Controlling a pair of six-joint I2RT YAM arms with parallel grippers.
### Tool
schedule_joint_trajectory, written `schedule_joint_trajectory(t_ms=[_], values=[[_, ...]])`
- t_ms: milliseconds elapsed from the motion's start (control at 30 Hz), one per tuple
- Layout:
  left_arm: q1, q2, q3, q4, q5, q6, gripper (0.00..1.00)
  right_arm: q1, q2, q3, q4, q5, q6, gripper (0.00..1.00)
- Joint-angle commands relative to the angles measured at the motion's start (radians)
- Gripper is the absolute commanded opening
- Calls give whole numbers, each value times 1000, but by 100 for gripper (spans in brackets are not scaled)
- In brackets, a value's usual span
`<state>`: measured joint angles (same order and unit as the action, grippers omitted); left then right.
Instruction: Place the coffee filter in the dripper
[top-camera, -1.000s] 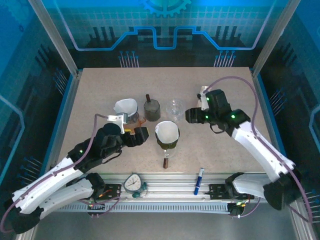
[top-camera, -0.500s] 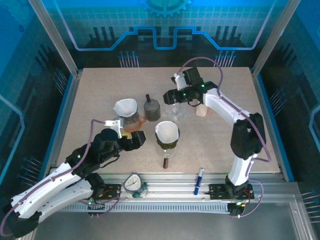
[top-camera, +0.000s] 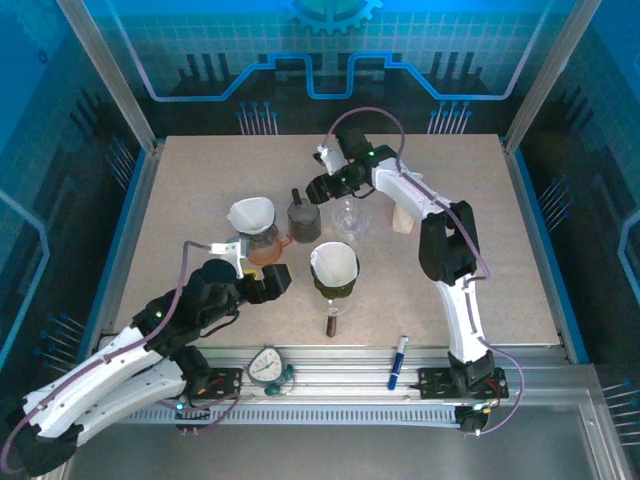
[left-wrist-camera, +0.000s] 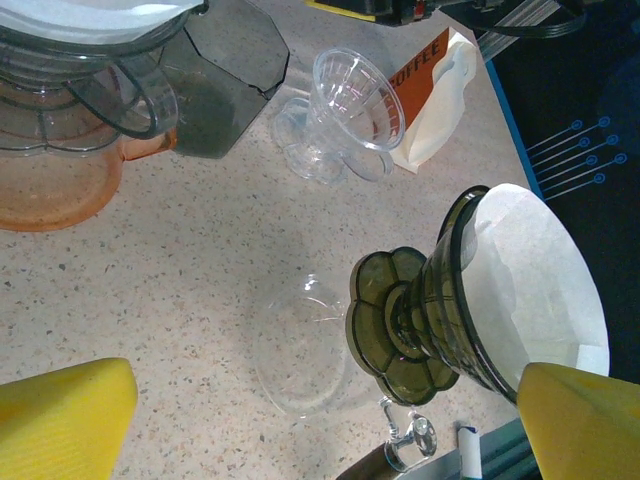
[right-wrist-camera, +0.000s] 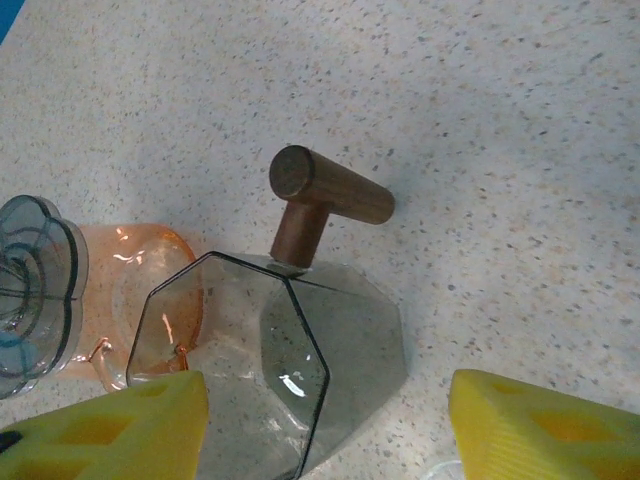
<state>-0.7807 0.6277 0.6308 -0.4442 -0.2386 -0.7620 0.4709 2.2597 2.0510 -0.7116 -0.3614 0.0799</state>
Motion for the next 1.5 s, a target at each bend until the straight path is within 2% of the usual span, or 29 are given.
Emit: schedule_joint_trajectory(t_ms=[0, 167, 467, 833, 1100, 1467], values=[[9, -9, -19, -1, 1, -19, 99, 22, 60, 95, -83, -40, -39, 64], [8, -10, -20, -3, -5, -16, 99, 35, 150, 204, -149, -35, -54, 59], [10, -20, -25, -11, -18, -16, 99, 44, 189, 248, -177, 1, -65, 47], [14, -20, -28, -8, -18, -20, 99, 50, 192, 265, -175, 18, -52, 19], [15, -19, -24, -10, -13, -23, 99, 52, 142, 243, -117, 37, -14, 5], [15, -17, -14, -14, -11, -24, 99, 32, 15, 227, -27, 118, 74, 0]])
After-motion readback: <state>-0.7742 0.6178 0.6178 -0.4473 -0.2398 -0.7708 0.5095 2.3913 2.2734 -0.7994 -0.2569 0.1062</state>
